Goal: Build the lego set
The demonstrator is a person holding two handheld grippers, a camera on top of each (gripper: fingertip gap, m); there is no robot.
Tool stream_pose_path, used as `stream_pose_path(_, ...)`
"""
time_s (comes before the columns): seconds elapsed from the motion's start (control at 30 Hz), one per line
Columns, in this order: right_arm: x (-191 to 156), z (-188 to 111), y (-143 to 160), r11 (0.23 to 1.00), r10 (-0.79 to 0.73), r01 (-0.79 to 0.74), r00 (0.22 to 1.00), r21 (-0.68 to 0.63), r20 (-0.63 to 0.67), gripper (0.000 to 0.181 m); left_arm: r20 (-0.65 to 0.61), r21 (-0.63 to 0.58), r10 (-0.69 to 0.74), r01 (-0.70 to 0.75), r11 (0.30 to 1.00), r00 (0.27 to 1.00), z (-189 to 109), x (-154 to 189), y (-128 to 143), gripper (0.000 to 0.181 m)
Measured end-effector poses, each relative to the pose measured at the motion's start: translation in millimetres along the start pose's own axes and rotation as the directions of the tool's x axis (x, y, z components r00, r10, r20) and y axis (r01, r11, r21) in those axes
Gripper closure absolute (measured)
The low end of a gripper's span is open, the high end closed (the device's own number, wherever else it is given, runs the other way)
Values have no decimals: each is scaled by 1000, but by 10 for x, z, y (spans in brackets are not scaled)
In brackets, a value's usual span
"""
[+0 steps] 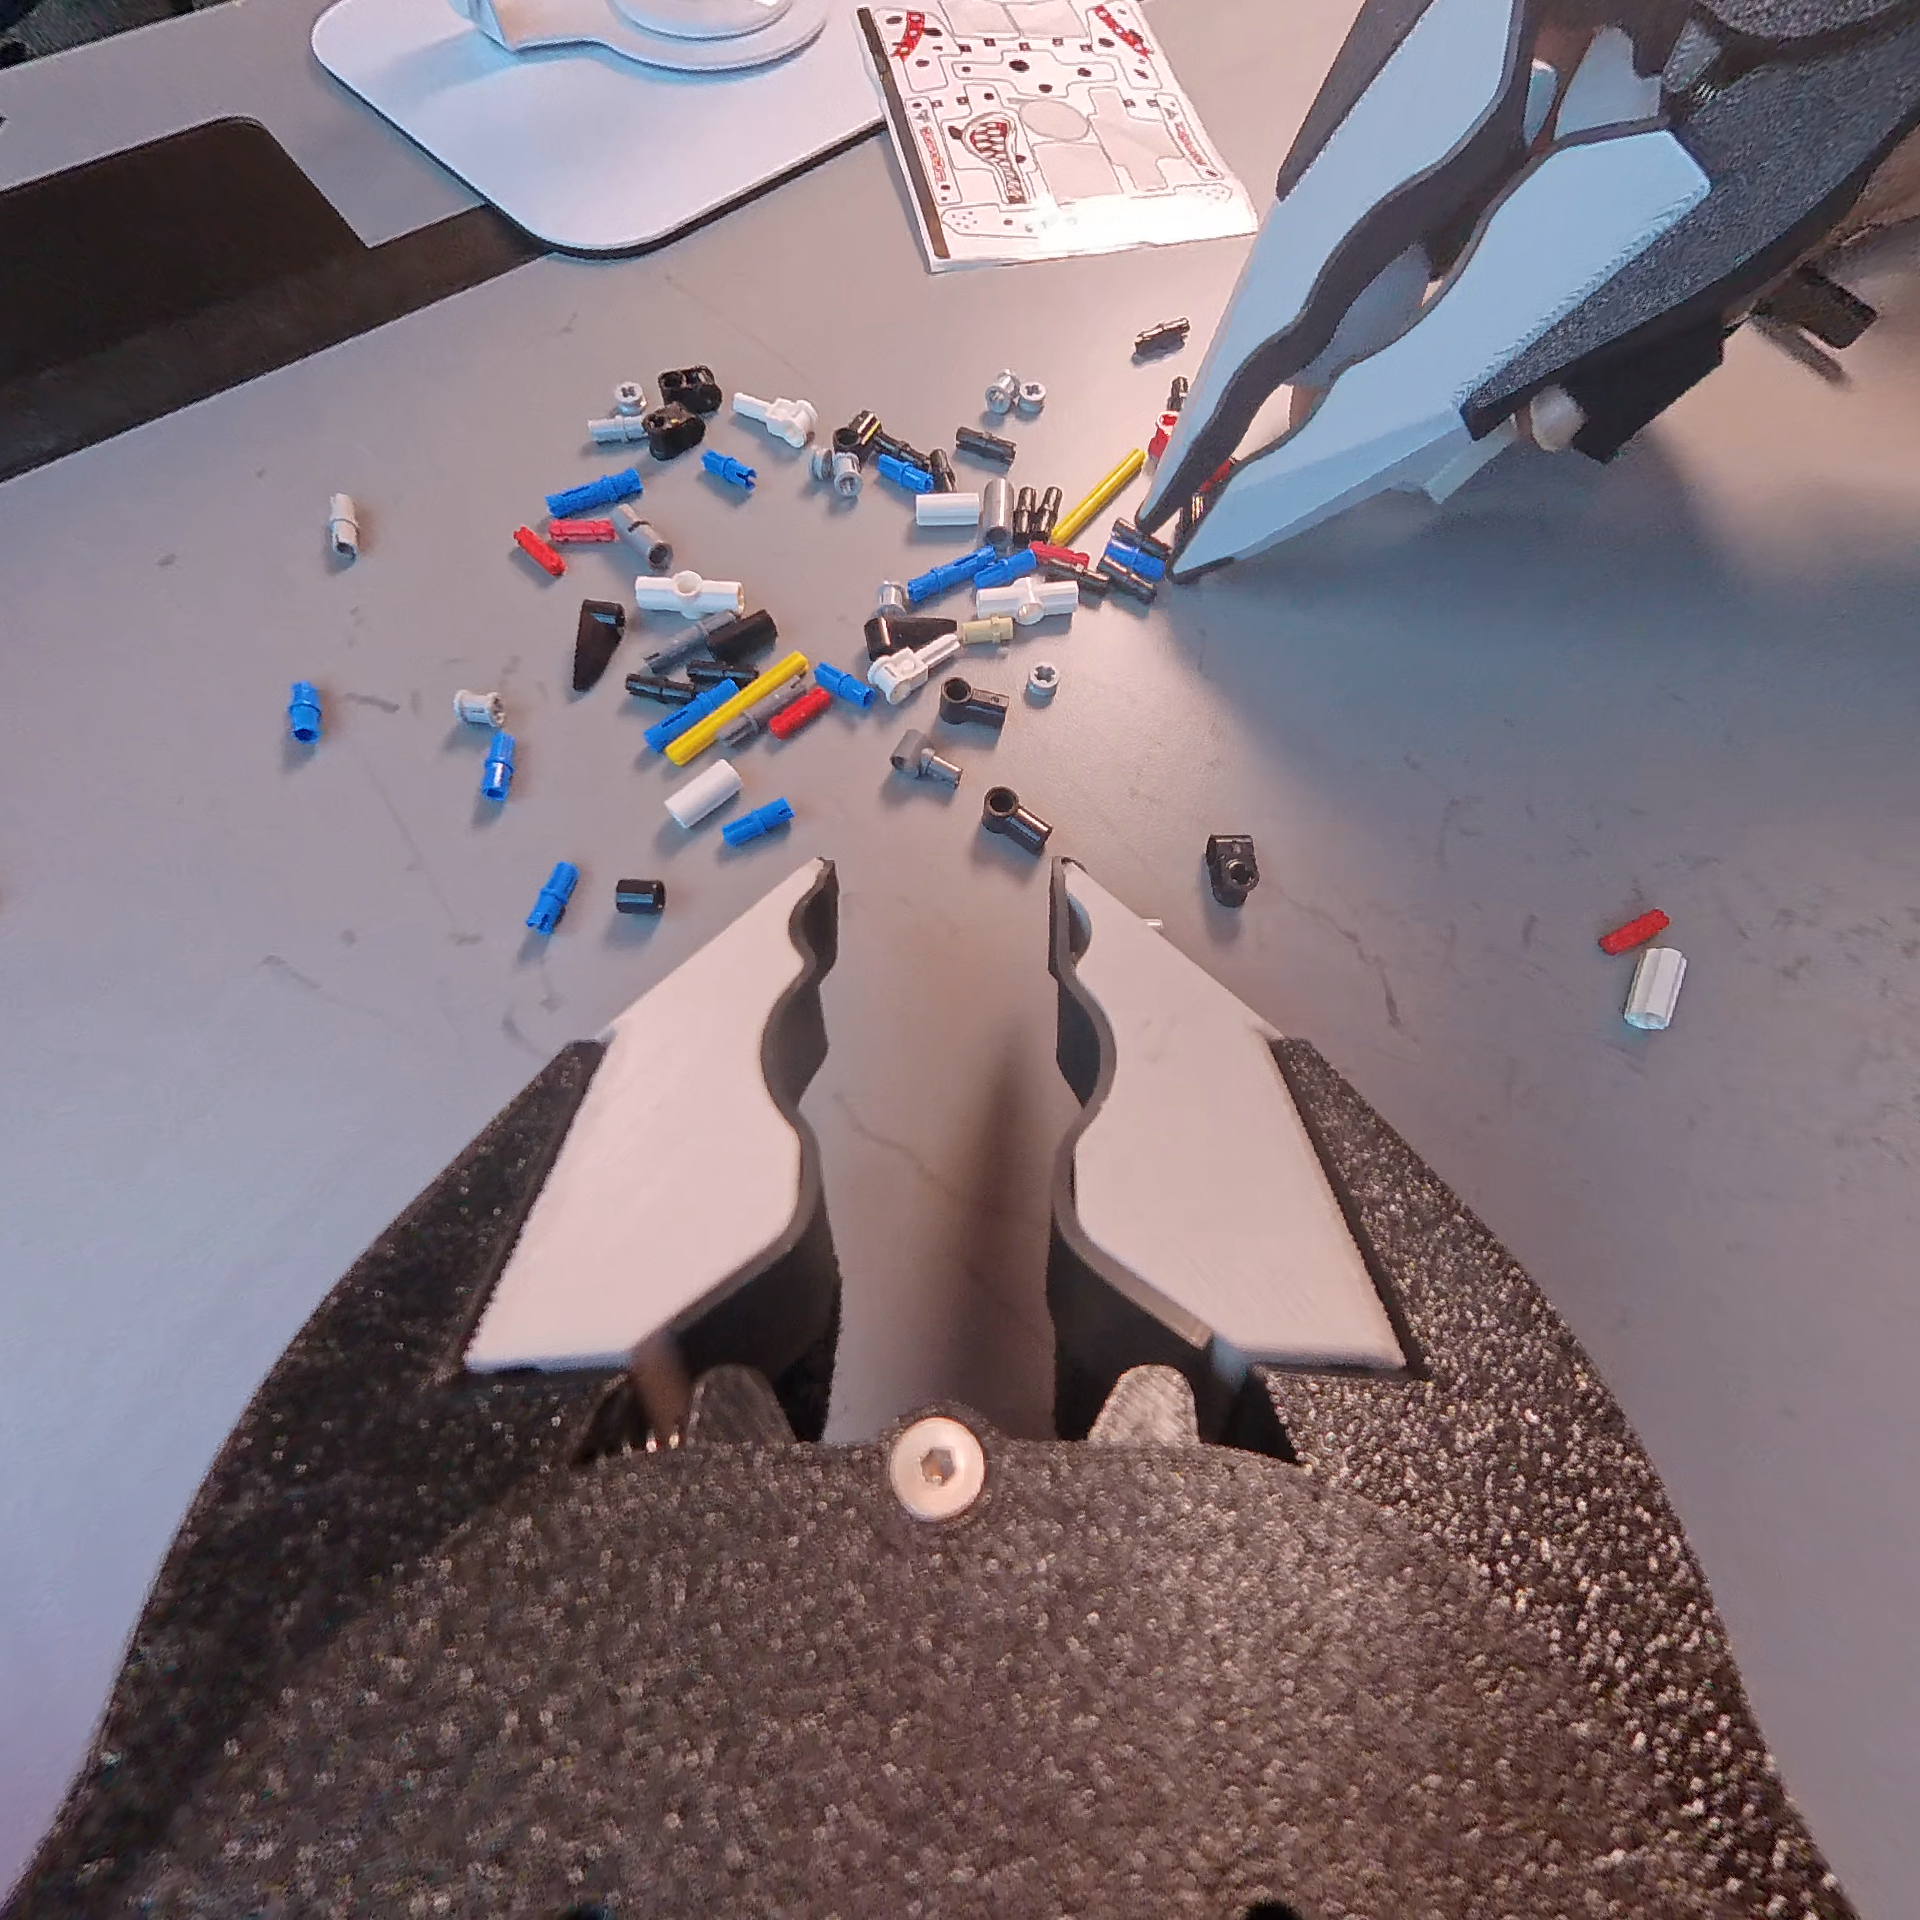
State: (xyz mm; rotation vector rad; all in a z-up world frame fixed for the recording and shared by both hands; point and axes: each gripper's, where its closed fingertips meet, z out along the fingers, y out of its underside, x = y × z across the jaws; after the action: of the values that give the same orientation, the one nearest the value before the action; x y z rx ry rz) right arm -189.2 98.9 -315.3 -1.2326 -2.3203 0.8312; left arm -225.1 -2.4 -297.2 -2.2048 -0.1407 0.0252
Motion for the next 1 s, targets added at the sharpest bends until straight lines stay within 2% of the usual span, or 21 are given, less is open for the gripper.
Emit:
stream_pose_path(0.3, 93, -8, -16, 1000, 0, 1, 998, 21, -59, 173, -5, -4, 4, -4, 1000, 1000, 3, 13, 4, 140)
stream_pose_path(0.57, 176, -327, -40, 993, 39, -24, 990, 112, -133, 153, -15, -11, 10, -11, 1000, 1000, 7, 33, 15, 141)
stream_pose_path(0.8, -168, -608, 219, 991, 57, -40, 990, 127, -130, 152, -74, -31, 66, -69, 997, 995, 44, 184, 34, 156)
stream_pose_path(1.0, -503, -717, 436, 987, 91, -77, 991, 142, -100, 152, -65, -55, 101, -105, 993, 993, 162, 191, -1, 157)
